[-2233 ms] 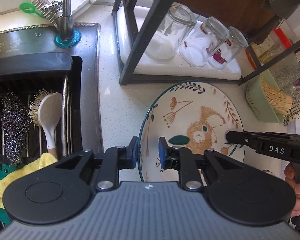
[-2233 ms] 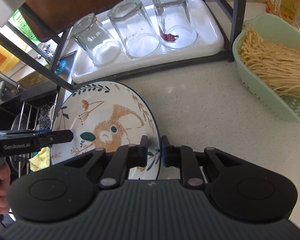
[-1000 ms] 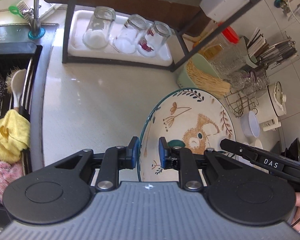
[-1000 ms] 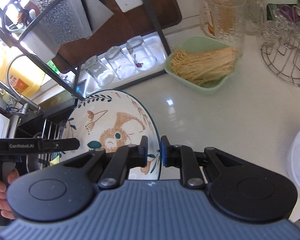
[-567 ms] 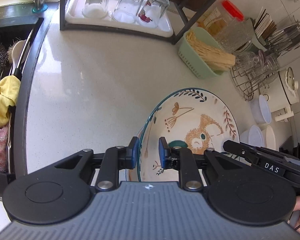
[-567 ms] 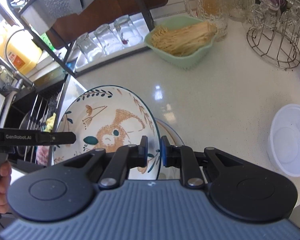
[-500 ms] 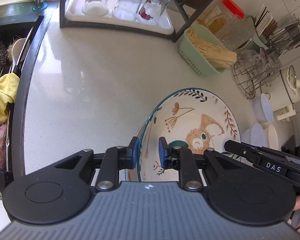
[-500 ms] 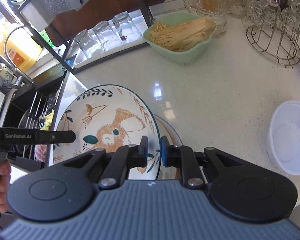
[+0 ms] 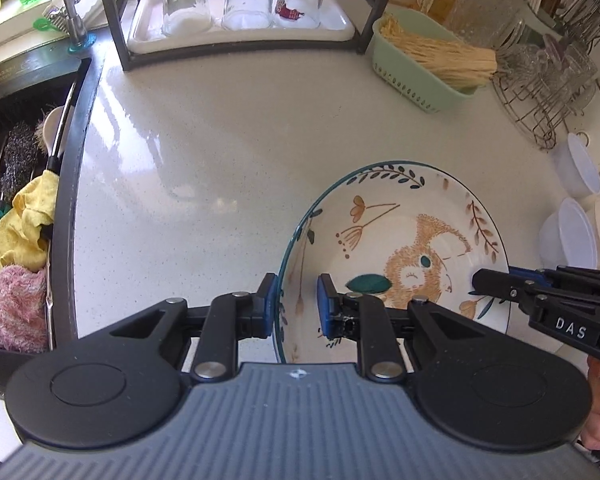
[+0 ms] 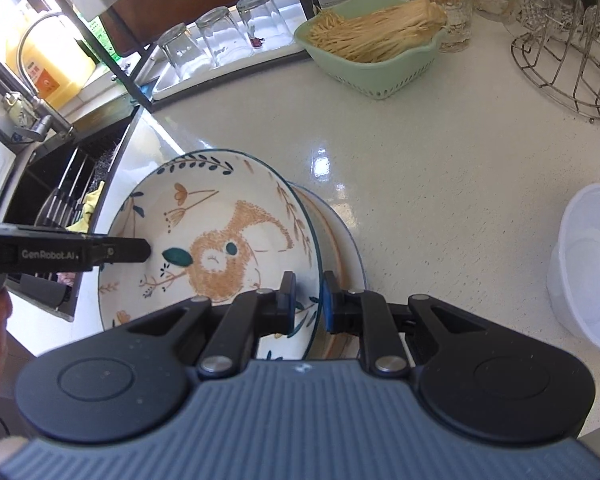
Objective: Organize plates and bowls
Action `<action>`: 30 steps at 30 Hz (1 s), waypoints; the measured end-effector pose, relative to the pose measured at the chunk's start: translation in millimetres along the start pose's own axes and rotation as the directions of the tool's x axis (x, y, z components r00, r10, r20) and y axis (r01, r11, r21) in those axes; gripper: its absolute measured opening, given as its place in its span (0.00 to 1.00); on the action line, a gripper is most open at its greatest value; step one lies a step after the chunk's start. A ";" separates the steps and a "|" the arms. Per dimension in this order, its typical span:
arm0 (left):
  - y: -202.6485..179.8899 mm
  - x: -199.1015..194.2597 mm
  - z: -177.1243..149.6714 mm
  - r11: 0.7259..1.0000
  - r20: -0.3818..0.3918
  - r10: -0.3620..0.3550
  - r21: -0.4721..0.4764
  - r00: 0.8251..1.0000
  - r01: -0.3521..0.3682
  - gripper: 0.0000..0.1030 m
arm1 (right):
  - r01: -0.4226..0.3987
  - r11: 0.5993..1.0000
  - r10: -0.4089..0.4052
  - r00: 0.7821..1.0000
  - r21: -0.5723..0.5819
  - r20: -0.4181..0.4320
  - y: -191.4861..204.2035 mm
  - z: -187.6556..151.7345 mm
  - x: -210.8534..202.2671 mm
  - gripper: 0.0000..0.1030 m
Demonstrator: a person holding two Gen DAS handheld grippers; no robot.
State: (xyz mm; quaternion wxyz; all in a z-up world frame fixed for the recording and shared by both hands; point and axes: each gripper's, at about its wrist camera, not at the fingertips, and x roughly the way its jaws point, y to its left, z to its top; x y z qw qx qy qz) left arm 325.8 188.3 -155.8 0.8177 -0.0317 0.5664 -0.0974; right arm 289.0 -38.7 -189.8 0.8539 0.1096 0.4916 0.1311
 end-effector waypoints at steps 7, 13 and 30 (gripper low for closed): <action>2.0 -3.2 -6.6 0.999 0.012 0.019 -0.040 1.000 -0.018 0.22 | -0.033 0.999 0.033 0.999 0.003 0.007 -4.2 0.7 2.0 0.17; 6.3 -9.2 -7.2 0.994 0.023 0.019 -0.105 1.000 -0.016 0.22 | -0.035 0.999 0.035 0.999 -0.021 0.007 -3.0 1.5 2.5 0.17; 4.0 -18.5 -16.2 0.988 0.062 0.006 -0.156 0.998 0.004 0.22 | 0.077 0.979 -0.067 0.996 -0.190 0.060 17.3 5.4 -6.2 0.17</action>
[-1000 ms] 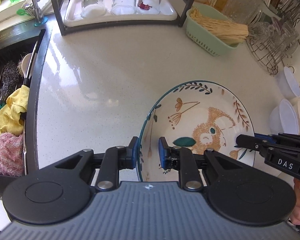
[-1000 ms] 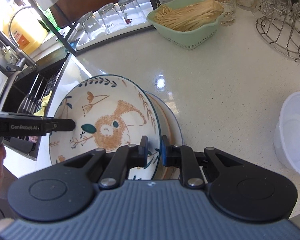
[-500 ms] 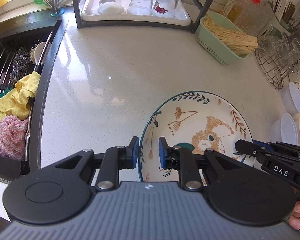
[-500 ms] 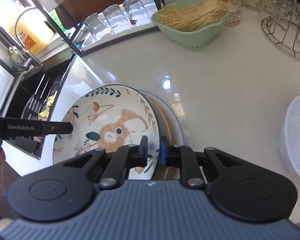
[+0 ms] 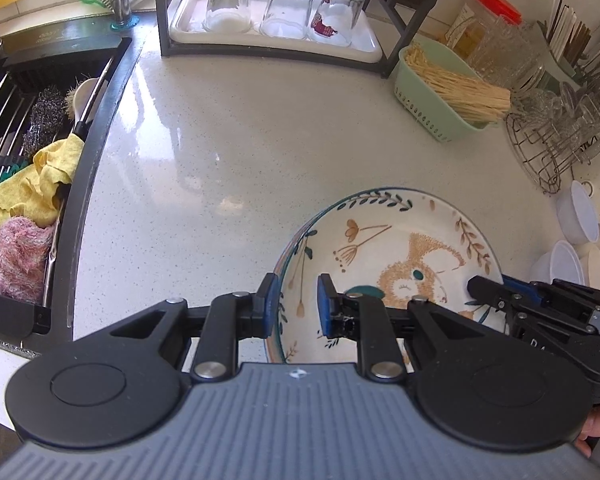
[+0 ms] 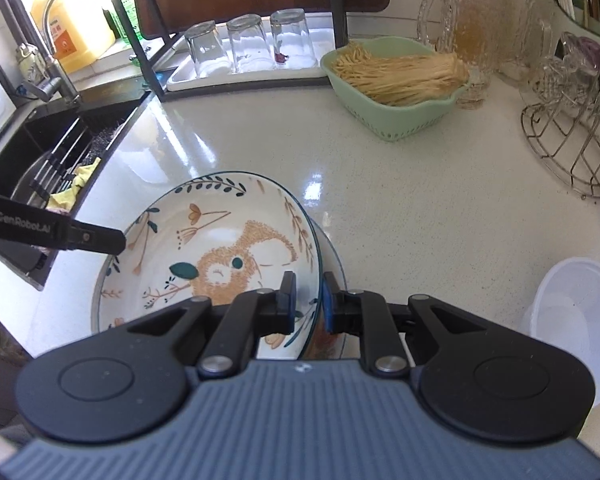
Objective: Organize plates and bowls
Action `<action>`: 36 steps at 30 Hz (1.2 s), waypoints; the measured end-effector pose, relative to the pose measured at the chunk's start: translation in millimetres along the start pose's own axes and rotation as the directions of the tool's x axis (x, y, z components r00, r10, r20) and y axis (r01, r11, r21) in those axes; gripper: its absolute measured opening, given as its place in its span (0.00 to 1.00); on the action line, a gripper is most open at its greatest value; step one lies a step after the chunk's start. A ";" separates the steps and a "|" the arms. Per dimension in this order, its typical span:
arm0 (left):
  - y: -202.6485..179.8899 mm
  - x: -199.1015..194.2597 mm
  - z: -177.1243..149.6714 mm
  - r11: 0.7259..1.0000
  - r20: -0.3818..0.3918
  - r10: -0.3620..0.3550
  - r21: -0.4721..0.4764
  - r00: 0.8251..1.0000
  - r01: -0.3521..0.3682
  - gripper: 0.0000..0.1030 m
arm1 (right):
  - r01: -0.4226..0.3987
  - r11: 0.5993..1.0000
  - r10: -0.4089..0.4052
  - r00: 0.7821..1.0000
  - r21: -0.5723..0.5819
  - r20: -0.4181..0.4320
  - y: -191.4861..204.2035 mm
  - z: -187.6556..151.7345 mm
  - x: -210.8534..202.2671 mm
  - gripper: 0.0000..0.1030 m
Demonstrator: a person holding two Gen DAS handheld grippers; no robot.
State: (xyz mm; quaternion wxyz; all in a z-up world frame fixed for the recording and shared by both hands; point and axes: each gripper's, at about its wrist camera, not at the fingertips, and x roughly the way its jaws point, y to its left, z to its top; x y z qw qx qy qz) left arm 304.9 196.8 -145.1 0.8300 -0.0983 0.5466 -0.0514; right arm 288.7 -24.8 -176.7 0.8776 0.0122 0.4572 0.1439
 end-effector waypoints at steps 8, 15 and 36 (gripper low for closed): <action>-6.4 -7.5 -0.3 1.000 0.027 -0.003 -0.007 1.000 0.003 0.22 | -0.004 1.000 0.004 0.999 -0.011 0.044 -1.1 2.9 -8.8 0.15; -27.1 -35.2 4.6 1.000 0.089 -0.019 0.009 0.996 0.018 0.22 | -0.037 0.998 0.030 0.991 0.051 0.128 -12.9 9.9 -39.3 0.15; -93.4 -103.6 -19.3 0.990 0.212 -0.060 0.141 0.975 0.030 0.22 | -0.047 0.994 0.015 0.950 0.096 0.313 -26.3 4.9 -138.4 0.16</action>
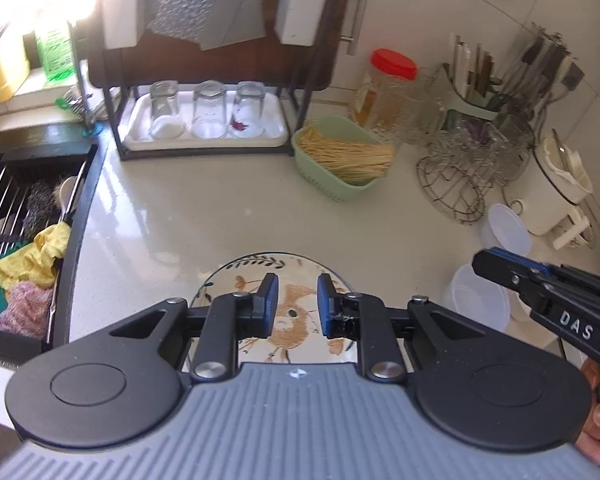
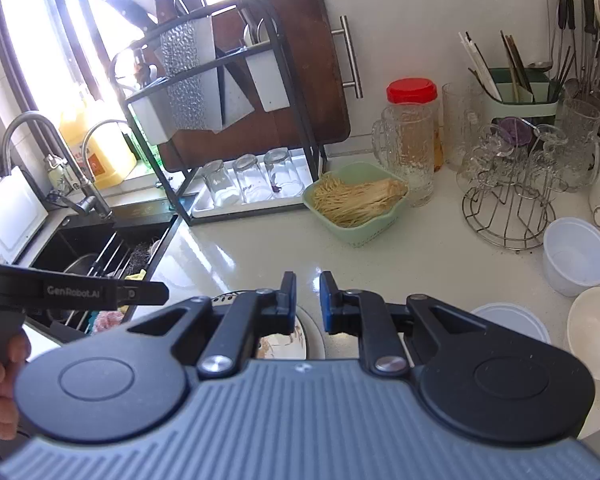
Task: Organize plates and bowls
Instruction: 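Lower the bird-pattern plate onto the plate stack and open both grippers, then move both grippers toward the translucent pale-blue bowl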
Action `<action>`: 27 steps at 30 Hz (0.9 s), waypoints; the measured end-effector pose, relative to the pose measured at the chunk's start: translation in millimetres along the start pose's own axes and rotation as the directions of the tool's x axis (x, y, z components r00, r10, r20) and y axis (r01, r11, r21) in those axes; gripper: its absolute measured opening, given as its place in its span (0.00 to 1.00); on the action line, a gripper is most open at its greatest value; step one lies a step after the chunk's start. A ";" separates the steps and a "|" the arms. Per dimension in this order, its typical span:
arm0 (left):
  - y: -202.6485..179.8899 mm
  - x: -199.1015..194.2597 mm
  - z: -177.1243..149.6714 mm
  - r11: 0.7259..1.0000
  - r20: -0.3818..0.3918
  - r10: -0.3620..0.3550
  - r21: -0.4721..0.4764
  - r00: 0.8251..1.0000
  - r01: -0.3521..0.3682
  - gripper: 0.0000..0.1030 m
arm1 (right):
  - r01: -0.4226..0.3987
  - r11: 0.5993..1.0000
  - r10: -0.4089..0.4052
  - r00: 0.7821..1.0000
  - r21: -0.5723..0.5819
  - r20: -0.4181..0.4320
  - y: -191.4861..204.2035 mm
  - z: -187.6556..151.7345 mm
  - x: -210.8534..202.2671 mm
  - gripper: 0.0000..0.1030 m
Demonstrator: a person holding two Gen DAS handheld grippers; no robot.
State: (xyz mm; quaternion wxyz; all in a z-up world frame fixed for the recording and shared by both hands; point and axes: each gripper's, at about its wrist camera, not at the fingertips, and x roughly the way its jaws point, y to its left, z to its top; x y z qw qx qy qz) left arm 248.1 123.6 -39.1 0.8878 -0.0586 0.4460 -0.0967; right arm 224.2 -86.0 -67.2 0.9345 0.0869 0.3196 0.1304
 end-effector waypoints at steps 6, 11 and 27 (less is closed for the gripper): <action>-9.9 -5.7 -0.3 0.998 0.032 -0.039 0.050 0.999 0.037 0.22 | 0.035 0.999 -0.036 0.998 0.021 0.057 1.3 -3.1 -12.6 0.16; -15.5 -7.5 -3.3 0.992 0.043 -0.077 0.101 0.996 0.072 0.22 | 0.059 0.995 -0.064 0.996 0.077 0.065 4.3 -7.0 -19.0 0.16; -8.0 25.2 0.3 0.981 -0.013 -0.143 0.133 0.990 0.143 0.32 | 0.208 0.965 -0.215 0.976 0.160 0.027 2.3 -35.5 -16.6 0.16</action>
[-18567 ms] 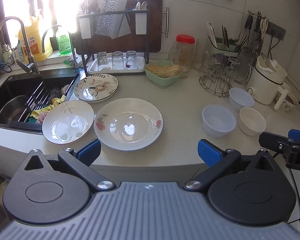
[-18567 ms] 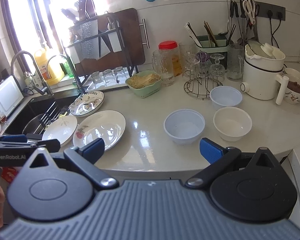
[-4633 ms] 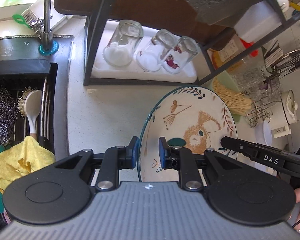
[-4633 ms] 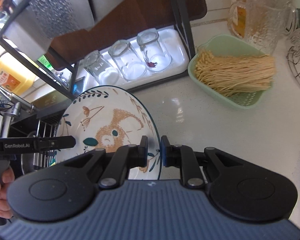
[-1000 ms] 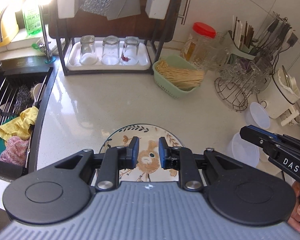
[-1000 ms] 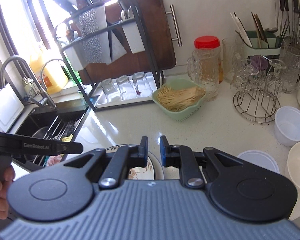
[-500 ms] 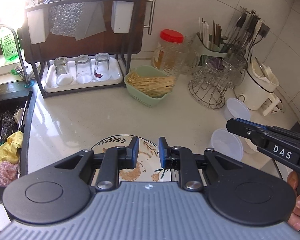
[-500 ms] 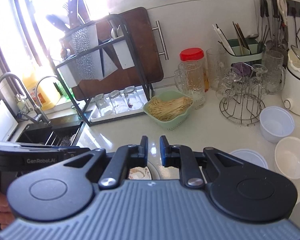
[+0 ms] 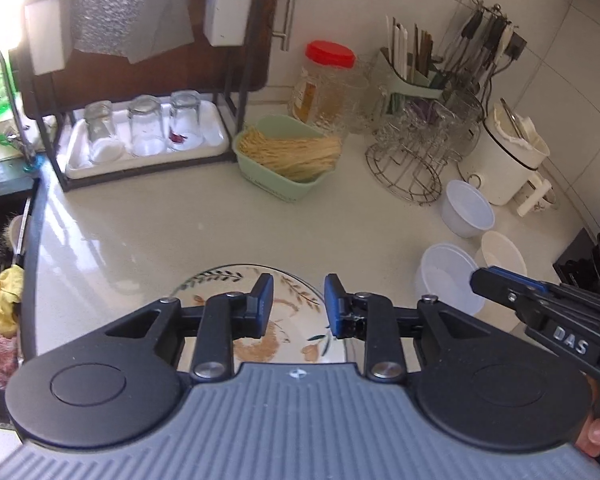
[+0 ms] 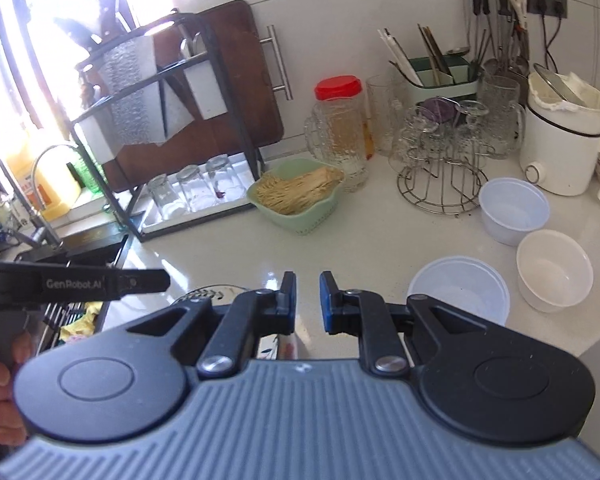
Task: Organize plates and bowls
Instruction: 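Move both grippers toward the translucent pale-blue bowl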
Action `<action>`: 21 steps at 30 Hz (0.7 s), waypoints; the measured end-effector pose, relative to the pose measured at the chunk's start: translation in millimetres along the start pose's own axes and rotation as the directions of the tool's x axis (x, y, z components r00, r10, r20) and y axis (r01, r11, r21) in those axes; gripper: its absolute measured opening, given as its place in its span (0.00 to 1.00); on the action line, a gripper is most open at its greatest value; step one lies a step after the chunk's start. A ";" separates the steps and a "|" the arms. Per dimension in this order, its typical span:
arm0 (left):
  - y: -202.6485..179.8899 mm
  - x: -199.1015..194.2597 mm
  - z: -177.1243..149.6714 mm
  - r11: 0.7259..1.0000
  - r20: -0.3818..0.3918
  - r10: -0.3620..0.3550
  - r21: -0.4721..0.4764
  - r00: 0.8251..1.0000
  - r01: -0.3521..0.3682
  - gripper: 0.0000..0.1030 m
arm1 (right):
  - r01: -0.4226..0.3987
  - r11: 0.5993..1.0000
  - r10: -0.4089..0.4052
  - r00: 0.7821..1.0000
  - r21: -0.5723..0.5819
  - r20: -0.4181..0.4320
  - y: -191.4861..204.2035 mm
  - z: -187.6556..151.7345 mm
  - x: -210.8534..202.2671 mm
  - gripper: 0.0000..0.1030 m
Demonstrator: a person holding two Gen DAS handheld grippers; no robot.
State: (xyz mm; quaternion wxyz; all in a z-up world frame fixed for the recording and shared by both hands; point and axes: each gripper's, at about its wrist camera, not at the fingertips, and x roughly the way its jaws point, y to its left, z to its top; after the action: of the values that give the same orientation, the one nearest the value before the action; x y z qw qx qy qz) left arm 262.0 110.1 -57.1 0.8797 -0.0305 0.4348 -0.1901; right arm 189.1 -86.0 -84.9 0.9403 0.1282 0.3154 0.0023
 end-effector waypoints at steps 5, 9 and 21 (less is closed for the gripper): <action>-21.8 18.6 4.7 1.000 -0.002 -0.006 0.000 1.000 0.006 0.33 | 0.028 1.000 -0.028 0.999 0.006 -0.015 -25.5 3.9 10.3 0.16; -49.2 38.2 12.1 0.999 -0.031 -0.041 -0.008 0.999 0.041 0.34 | 0.052 0.999 -0.053 0.998 -0.007 -0.032 -53.3 6.3 4.7 0.16; -135.7 89.0 7.1 0.991 -0.105 -0.084 0.098 0.991 0.094 0.44 | 0.125 0.989 -0.118 0.989 0.073 -0.087 -130.6 -1.7 2.7 0.16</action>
State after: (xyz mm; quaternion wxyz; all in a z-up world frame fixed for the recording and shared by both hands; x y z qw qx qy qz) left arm 274.6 -48.5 -90.0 0.8478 0.0052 0.4662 -0.2526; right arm 180.2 -211.7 -119.4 0.9190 0.1455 0.3610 -0.0621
